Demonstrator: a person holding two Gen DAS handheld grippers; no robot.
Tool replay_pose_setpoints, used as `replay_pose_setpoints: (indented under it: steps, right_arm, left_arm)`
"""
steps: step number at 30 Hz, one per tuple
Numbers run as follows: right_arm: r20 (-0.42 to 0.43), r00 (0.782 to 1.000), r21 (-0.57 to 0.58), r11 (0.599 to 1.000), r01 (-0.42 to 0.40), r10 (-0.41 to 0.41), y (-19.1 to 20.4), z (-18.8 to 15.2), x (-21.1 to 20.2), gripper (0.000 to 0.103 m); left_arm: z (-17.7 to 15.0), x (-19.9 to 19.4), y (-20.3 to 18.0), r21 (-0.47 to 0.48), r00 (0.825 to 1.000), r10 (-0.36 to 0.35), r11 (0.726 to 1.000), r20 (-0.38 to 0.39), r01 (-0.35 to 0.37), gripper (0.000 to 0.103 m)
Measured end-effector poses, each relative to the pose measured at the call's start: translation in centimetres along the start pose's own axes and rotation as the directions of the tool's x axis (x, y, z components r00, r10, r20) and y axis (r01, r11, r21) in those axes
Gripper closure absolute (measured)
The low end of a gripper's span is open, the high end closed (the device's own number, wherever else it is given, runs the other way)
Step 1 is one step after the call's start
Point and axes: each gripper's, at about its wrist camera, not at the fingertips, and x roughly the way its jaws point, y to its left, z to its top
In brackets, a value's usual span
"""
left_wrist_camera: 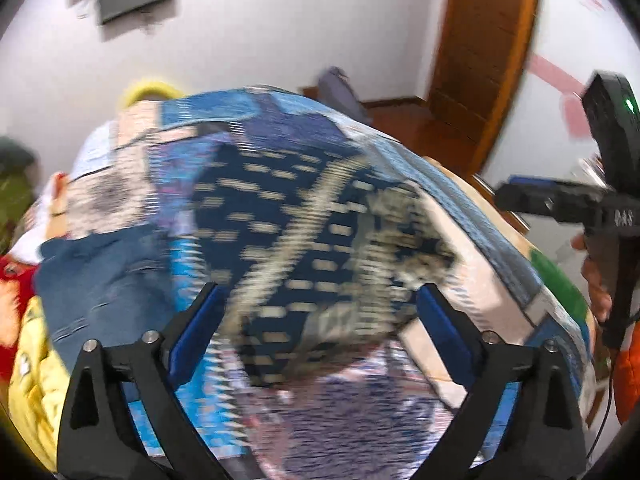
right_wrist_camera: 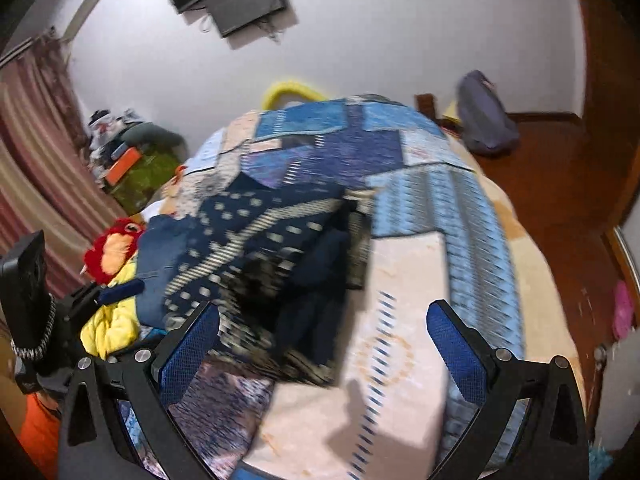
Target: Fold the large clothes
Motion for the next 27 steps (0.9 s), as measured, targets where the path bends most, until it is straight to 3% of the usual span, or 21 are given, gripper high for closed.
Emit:
replay_pose_setpoints:
  steps: [4, 9, 12, 16, 23, 27]
  right_arm:
    - [-0.020, 0.998, -0.041, 0.998, -0.055, 0.054, 3.2, 1.2, 2.7, 0.000]
    - [-0.098, 0.991, -0.047, 0.994, -0.097, 0.092, 5.3, 1.4, 7.5, 0.000]
    - [-0.147, 0.988, -0.055, 0.997, -0.056, 0.048, 4.7, 0.8, 10.0, 0.000]
    - [-0.194, 0.973, -0.142, 0.985, 0.101, -0.128, 2.2, -1.0, 12.2, 0.000]
    - [-0.239, 0.962, -0.123, 0.987, 0.106, -0.133, -2.2, -4.8, 9.8, 0.000]
    - [-0.257, 0.953, -0.080, 0.986, 0.145, -0.161, -3.6, -5.4, 8.3, 0.000]
  left_arm:
    - [0.5, 0.7, 4.0, -0.073, 0.997, 0.075, 0.995, -0.001, -0.075, 0.004]
    - [-0.1, 4.5, 7.0, -0.208, 0.997, 0.022, 0.977, -0.080, -0.039, 0.004]
    - [-1.3, 6.8, 6.6, -0.207, 0.994, -0.029, 0.978, -0.107, 0.006, 0.004]
    - [-2.8, 8.1, 6.3, -0.211, 0.992, -0.056, 0.977, -0.112, 0.031, 0.002]
    - [-4.7, 6.9, 5.0, -0.137, 0.996, -0.014, 0.991, -0.087, 0.002, 0.002]
    - [-5.4, 5.9, 5.2, -0.161, 0.996, -0.007, 0.987, -0.090, -0.008, 0.002]
